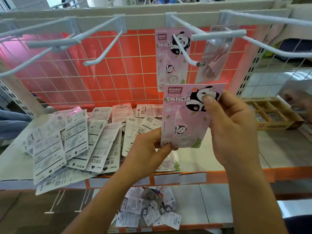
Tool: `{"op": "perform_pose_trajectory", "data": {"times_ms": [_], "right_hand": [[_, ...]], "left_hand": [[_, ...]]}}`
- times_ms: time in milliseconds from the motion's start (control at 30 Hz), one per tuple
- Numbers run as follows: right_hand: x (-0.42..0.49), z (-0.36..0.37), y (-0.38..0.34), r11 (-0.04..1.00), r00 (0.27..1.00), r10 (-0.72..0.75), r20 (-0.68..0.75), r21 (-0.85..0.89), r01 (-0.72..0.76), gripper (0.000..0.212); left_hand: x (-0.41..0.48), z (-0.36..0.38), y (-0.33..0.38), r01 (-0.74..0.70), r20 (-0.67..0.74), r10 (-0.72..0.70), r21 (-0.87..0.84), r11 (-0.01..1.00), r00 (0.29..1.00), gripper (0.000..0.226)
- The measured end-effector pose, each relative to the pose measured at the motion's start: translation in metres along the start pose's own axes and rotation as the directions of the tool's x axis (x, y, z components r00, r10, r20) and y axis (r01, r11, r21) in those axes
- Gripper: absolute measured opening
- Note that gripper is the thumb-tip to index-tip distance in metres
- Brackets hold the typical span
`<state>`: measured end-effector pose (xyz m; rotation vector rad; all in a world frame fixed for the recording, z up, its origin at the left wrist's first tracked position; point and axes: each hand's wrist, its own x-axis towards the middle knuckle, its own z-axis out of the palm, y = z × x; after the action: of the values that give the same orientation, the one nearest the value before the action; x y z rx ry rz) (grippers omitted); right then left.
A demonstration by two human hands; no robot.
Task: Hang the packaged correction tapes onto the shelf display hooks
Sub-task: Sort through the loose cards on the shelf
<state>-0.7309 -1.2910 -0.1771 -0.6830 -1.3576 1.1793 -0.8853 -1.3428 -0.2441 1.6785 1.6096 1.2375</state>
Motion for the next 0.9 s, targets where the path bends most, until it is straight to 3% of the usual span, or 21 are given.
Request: {"op": "perform_pose_trajectory", "data": {"times_ms": [167,333,900], "right_hand": [[0.0,0.001,-0.014,0.993,0.993,-0.119,0.019,-0.007,0.119,0.01],[0.006,0.004,-0.02,0.978,0.978,-0.206,0.018,-0.021,0.207,0.01],[0.021,0.01,-0.017,0.975,0.977,-0.211,-0.033,-0.076,0.208,0.013]], "left_hand": [[0.001,-0.007,0.011,-0.055,-0.015,0.055,0.025,0.998,0.998,0.023],[0.004,-0.012,0.024,-0.09,-0.044,0.091,0.034,0.995,0.995,0.039],[0.012,-0.012,0.018,-0.11,-0.031,0.111,0.018,0.994,0.993,0.026]]}}
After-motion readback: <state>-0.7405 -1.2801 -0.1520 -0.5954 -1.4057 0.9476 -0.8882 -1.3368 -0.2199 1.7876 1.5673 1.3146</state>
